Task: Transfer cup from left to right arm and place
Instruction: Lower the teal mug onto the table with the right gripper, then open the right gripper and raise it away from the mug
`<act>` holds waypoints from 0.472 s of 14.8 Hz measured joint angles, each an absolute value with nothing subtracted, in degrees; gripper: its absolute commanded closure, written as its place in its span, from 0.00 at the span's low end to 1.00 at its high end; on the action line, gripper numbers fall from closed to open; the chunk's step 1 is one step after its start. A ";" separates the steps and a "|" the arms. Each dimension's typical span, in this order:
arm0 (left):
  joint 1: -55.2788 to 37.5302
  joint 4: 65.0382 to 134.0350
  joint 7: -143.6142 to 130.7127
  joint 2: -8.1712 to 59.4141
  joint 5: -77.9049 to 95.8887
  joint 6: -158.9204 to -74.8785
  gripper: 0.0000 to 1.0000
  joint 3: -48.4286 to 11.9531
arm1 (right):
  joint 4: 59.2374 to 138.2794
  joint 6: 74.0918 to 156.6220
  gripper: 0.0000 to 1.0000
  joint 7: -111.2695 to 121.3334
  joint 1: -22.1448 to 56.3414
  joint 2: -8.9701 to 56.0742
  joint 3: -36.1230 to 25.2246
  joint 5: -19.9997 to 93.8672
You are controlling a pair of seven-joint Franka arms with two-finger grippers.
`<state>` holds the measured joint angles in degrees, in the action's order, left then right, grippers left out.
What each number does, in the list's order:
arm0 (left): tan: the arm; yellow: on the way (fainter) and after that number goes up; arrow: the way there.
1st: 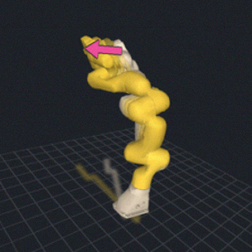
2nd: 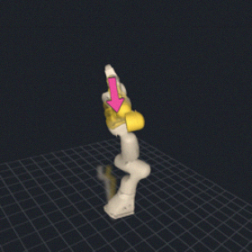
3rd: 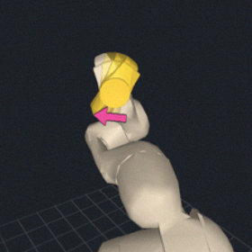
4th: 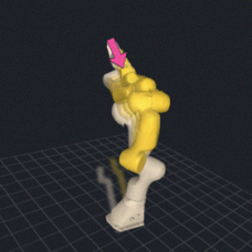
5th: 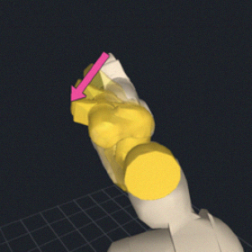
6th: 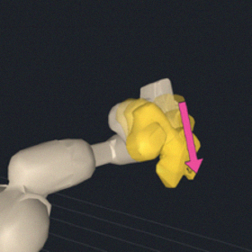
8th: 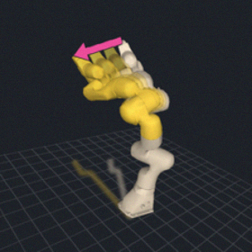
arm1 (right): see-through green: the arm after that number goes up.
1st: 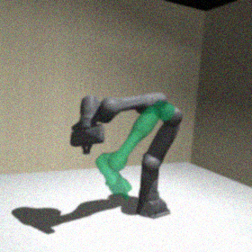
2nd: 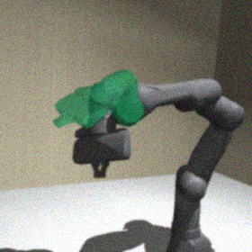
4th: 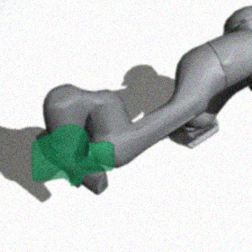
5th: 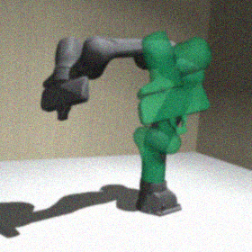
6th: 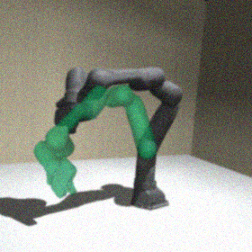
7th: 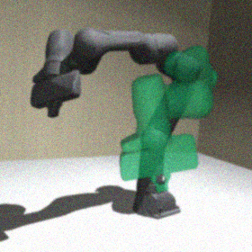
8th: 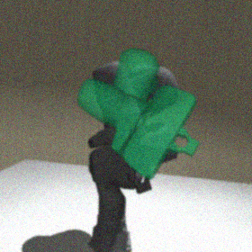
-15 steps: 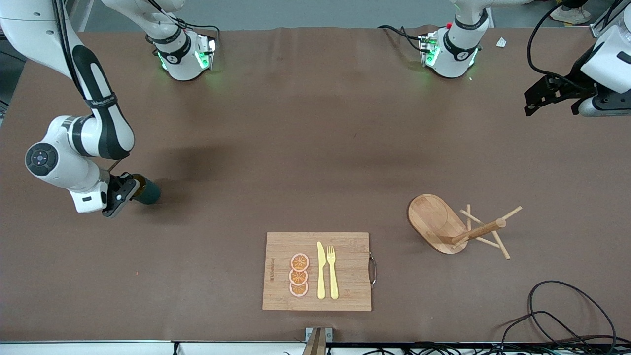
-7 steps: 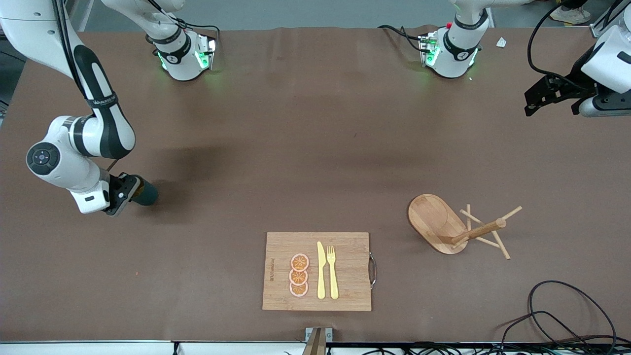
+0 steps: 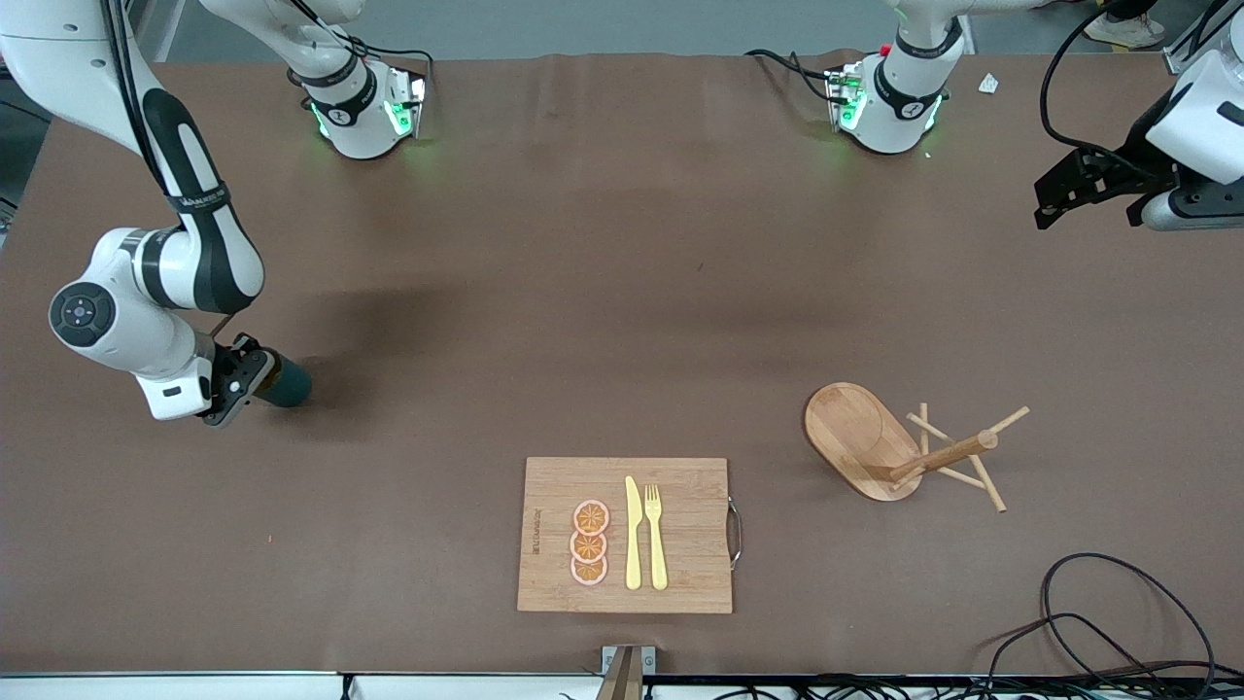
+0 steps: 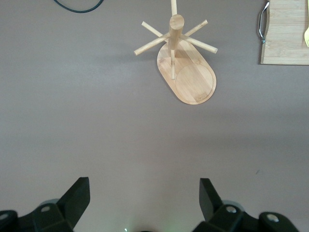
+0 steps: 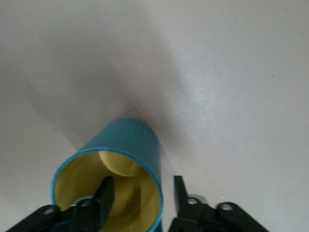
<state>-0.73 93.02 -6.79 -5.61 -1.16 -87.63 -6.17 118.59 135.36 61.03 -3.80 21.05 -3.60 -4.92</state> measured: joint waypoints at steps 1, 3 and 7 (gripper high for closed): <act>-0.73 93.02 -6.79 -5.61 -1.16 -87.63 0.00 -6.17 | 118.09 133.50 0.00 58.77 -3.79 20.85 -3.42 -4.92; -0.73 93.03 -6.79 -5.61 -1.16 -87.63 0.00 -6.17 | 116.13 128.64 0.00 53.79 -3.78 20.02 -3.15 -4.92; -0.73 93.03 -6.79 -5.61 -1.16 -87.63 0.00 -6.18 | 109.12 116.81 0.00 41.65 -3.65 17.39 -2.82 -4.92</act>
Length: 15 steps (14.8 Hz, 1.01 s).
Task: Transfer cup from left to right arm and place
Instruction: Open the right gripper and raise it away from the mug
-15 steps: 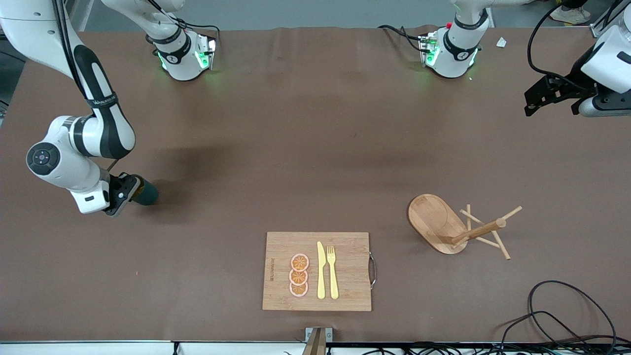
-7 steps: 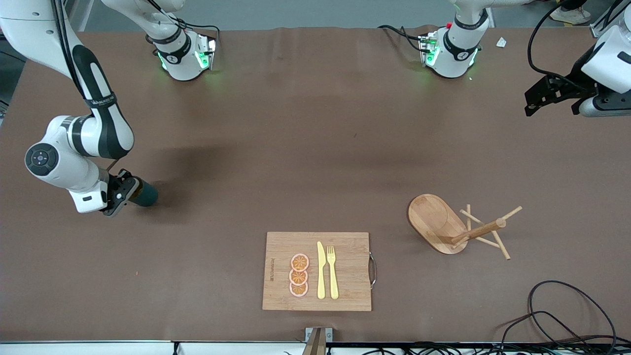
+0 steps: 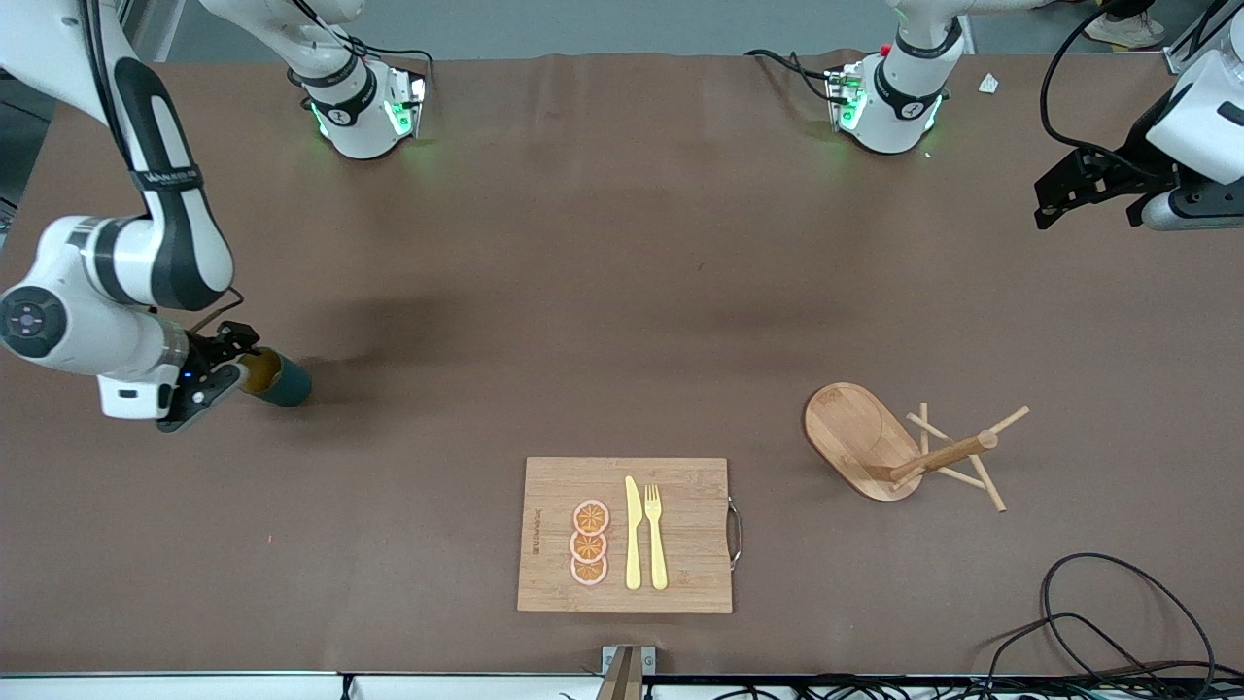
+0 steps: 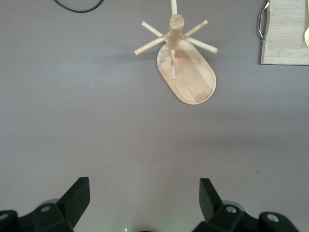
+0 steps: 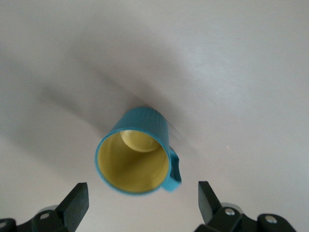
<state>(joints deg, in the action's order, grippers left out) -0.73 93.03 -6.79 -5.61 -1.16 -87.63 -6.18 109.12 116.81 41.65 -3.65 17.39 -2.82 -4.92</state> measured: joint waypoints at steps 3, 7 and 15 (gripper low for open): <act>-0.73 93.03 -6.79 -5.61 -1.16 -87.63 0.00 -6.18 | 103.09 108.50 0.00 28.52 -3.35 15.77 -2.61 -4.92; -0.73 93.02 -6.79 -5.61 -1.16 -87.64 0.00 -6.17 | 100.45 104.84 0.00 15.10 -3.23 13.39 -2.44 -4.91; -0.71 92.99 -6.31 -5.61 -1.16 -87.64 0.00 -6.17 | 88.74 89.02 0.00 6.46 -0.55 10.26 -2.13 -2.49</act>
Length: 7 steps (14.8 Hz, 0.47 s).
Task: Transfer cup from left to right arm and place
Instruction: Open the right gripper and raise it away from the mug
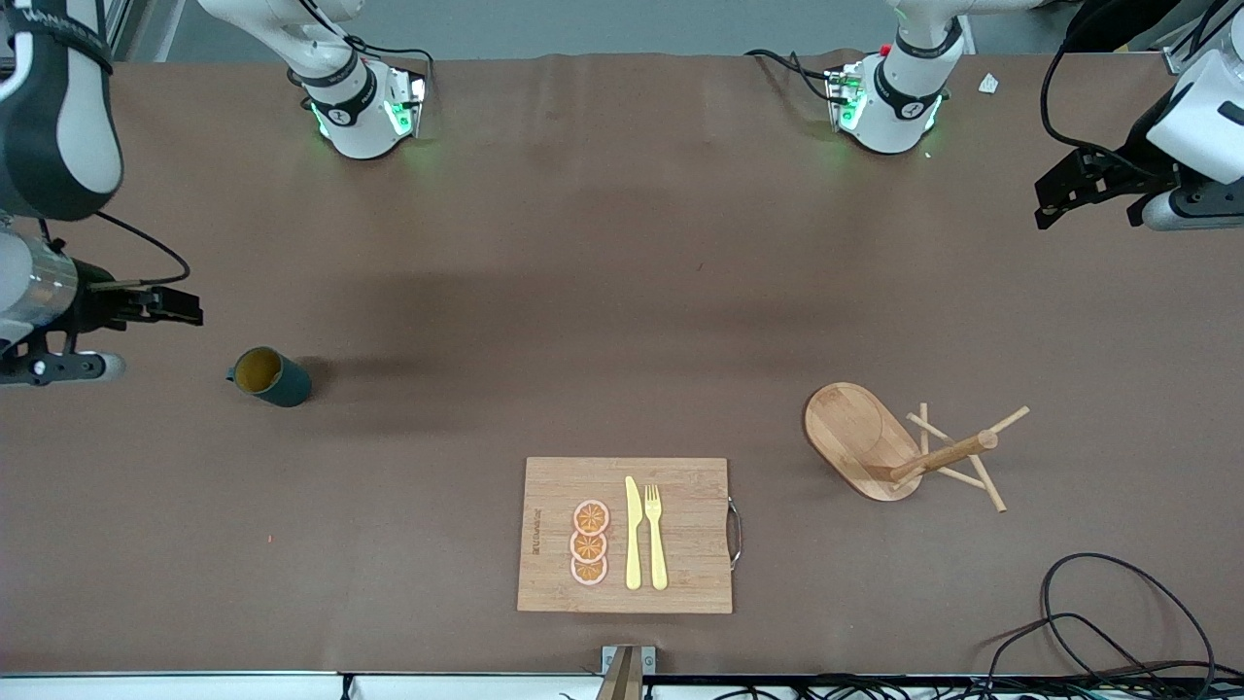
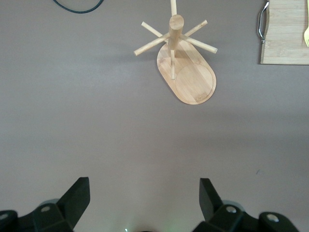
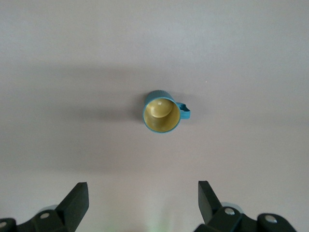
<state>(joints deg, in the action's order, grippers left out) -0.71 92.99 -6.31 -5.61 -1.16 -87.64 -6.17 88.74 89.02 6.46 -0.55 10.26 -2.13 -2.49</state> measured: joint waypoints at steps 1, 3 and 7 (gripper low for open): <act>-0.71 92.96 -6.01 -5.61 -1.16 -87.65 0.00 -6.17 | 87.20 88.35 0.00 6.45 -0.54 10.26 -2.15 -2.44; -0.67 92.50 -5.38 -5.61 -1.16 -87.70 0.00 -6.16 | 84.61 86.99 0.00 6.44 -0.56 10.35 -2.29 -2.44; -0.10 91.25 -3.62 -5.62 -1.16 -87.70 0.00 -6.14 | 82.52 86.13 0.00 6.44 -0.56 10.57 -2.47 -2.44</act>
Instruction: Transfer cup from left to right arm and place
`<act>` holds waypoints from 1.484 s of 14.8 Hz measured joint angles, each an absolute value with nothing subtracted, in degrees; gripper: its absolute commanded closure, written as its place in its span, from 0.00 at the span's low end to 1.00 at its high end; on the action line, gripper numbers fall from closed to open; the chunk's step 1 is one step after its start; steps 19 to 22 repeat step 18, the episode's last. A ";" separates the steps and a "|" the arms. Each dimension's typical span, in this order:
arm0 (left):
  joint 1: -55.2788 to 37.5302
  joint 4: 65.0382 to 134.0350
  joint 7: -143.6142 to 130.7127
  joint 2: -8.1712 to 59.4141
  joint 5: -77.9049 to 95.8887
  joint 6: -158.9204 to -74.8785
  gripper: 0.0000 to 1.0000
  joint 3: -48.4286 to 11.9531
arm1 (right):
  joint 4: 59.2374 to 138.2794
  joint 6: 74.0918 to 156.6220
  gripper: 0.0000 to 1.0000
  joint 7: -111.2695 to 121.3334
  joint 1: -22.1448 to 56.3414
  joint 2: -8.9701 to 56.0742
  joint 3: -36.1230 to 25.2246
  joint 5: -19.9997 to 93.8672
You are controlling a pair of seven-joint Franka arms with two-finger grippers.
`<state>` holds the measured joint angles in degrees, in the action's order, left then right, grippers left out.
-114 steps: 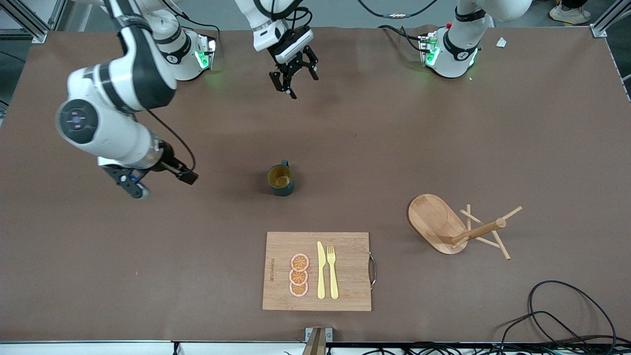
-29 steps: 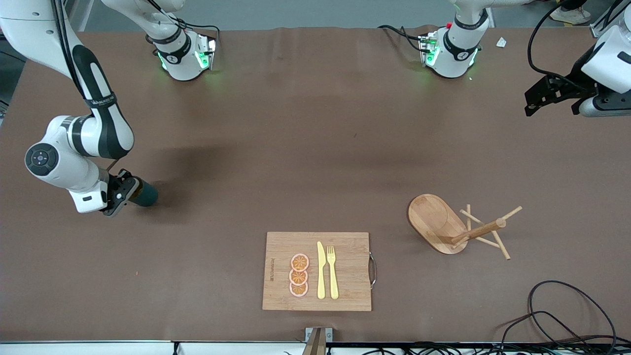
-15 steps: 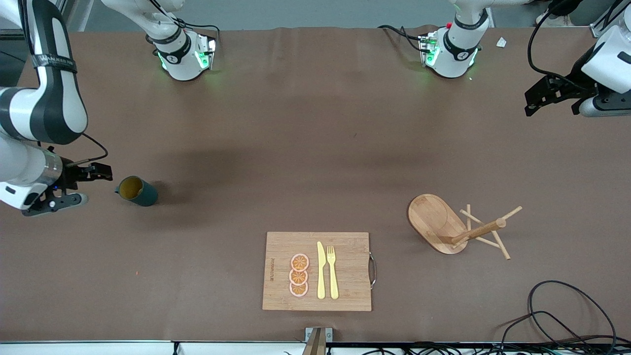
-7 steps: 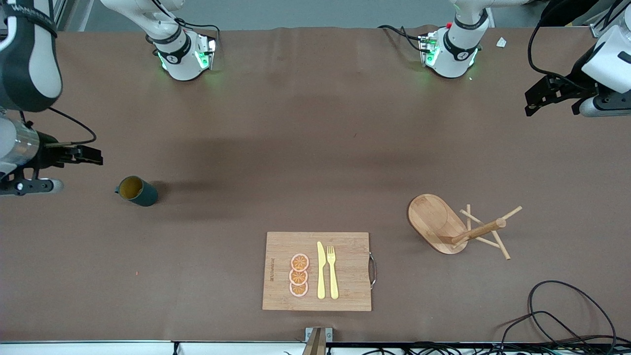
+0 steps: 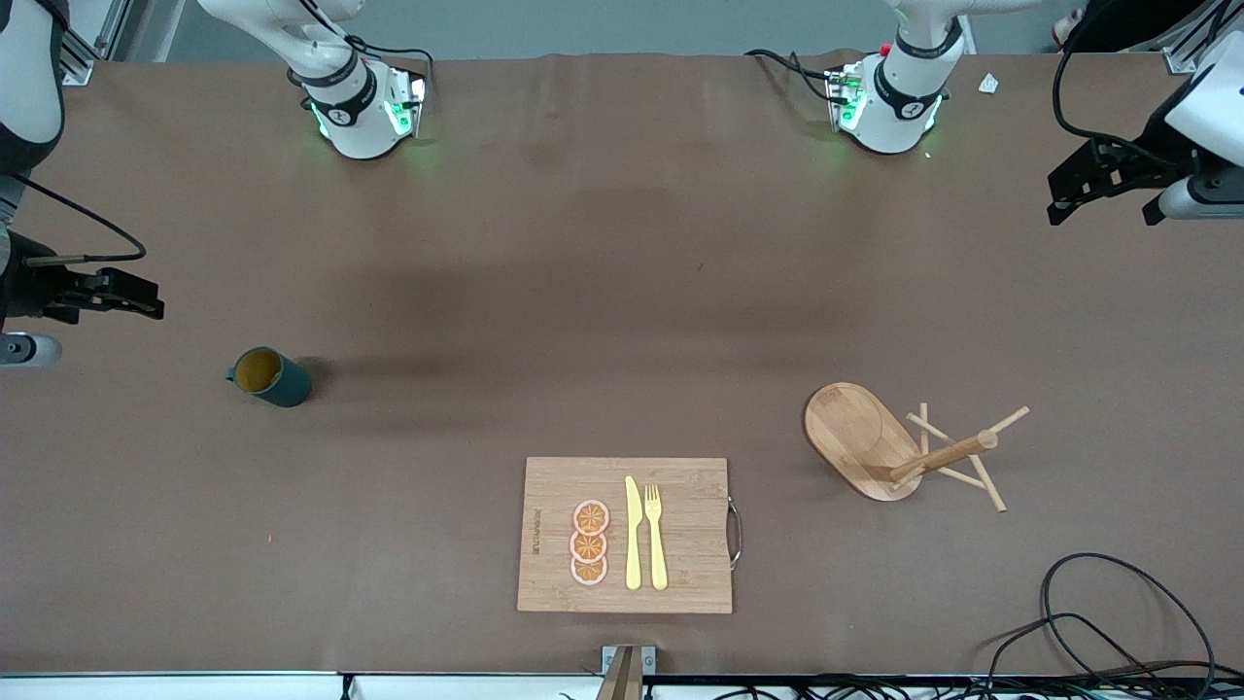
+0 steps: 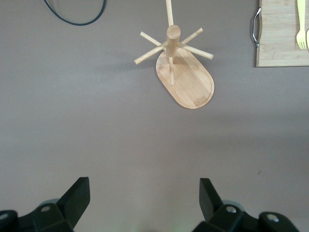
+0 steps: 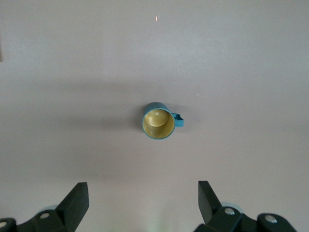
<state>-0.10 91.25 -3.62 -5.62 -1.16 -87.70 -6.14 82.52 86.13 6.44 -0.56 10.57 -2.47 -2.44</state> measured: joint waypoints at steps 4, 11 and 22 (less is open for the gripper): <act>0.02 91.25 -3.47 -5.61 -1.16 -87.62 0.00 -6.14 | 81.96 79.90 0.00 6.35 -0.56 10.06 -2.61 -2.44; 0.32 91.25 -3.36 -5.61 -1.16 -87.59 0.00 -6.12 | 86.99 81.19 0.00 6.31 -1.14 0.58 -3.18 -2.44; 0.33 91.26 -3.36 -5.40 -1.16 -87.57 0.00 -6.12 | 89.90 82.43 0.00 6.32 -1.14 -3.76 -3.02 -2.76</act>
